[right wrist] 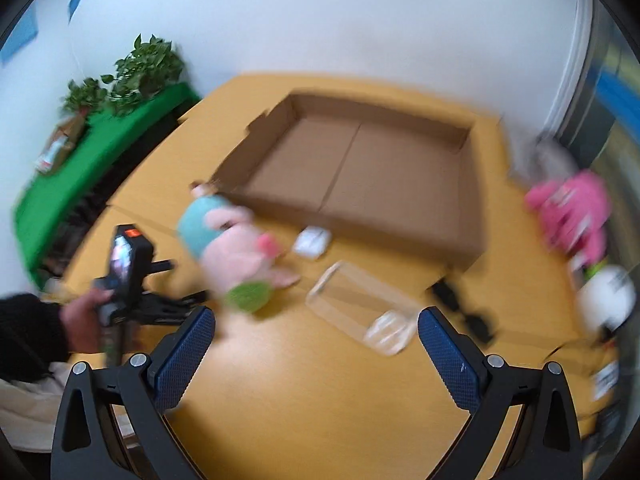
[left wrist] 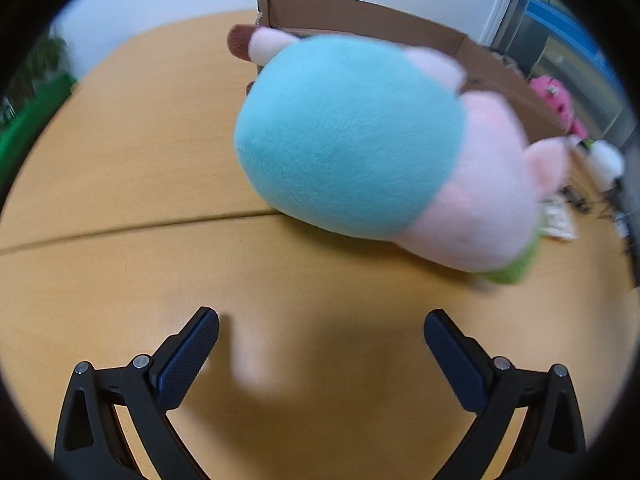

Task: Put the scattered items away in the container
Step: 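Move the left tool to the teal-and-pink plush pig and close on it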

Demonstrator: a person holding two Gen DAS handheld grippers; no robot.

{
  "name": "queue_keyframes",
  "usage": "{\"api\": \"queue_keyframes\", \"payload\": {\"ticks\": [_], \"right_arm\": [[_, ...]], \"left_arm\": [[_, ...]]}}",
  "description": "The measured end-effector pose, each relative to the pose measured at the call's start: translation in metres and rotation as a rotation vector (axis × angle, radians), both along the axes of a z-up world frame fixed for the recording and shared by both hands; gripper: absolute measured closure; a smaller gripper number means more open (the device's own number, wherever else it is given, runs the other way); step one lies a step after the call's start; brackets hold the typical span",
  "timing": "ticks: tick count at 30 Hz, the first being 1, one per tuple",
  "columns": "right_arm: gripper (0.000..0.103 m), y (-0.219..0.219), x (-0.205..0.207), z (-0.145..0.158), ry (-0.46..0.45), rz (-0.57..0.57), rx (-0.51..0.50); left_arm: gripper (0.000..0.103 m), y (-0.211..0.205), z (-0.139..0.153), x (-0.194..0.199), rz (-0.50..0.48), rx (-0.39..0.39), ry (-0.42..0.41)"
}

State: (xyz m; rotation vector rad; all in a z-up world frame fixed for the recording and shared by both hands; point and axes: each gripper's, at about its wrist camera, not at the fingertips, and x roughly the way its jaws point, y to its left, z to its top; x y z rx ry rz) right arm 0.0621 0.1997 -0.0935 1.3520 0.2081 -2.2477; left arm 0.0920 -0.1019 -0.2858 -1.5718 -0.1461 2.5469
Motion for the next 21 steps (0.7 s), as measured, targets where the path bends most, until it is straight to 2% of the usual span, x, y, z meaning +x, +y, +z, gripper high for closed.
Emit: {"api": "queue_keyframes", "payload": {"ticks": [1, 3, 6, 7, 9, 10, 11, 13, 17, 21], "right_arm": [[0.000, -0.002, -0.002, -0.005, -0.035, -0.003, 0.000], [0.000, -0.009, -0.003, -0.012, -0.043, 0.009, 0.033], [0.000, -0.029, -0.001, -0.021, -0.025, 0.087, 0.089], [0.000, -0.039, -0.001, -0.025, -0.022, 0.121, 0.103], [0.000, -0.054, -0.001, -0.034, -0.014, 0.167, 0.128], [0.001, -0.061, -0.002, -0.037, -0.004, 0.182, 0.144], [0.001, -0.068, -0.004, -0.041, 0.014, 0.183, 0.166], [0.006, -0.078, -0.008, -0.048, 0.027, 0.192, 0.189], [0.006, -0.097, -0.018, -0.063, 0.003, 0.251, 0.185], [0.006, -0.115, -0.032, -0.082, -0.028, 0.288, 0.171]], "left_arm": [[0.001, -0.003, 0.007, 0.001, 0.014, 0.003, -0.004], [0.001, -0.012, 0.032, 0.001, 0.078, 0.031, -0.003], [0.001, -0.024, 0.064, -0.012, 0.142, 0.146, -0.042], [0.001, -0.025, 0.070, -0.020, 0.151, 0.175, -0.079], [0.001, -0.026, 0.075, -0.030, 0.155, 0.222, -0.103], [0.001, -0.026, 0.076, -0.036, 0.151, 0.270, -0.107], [0.001, -0.026, 0.075, -0.044, 0.157, 0.317, -0.130], [0.001, -0.030, 0.068, -0.058, 0.205, 0.332, -0.173], [0.001, -0.035, 0.039, -0.075, 0.291, 0.374, -0.270], [0.001, -0.032, 0.023, -0.087, 0.323, 0.394, -0.292]]}}
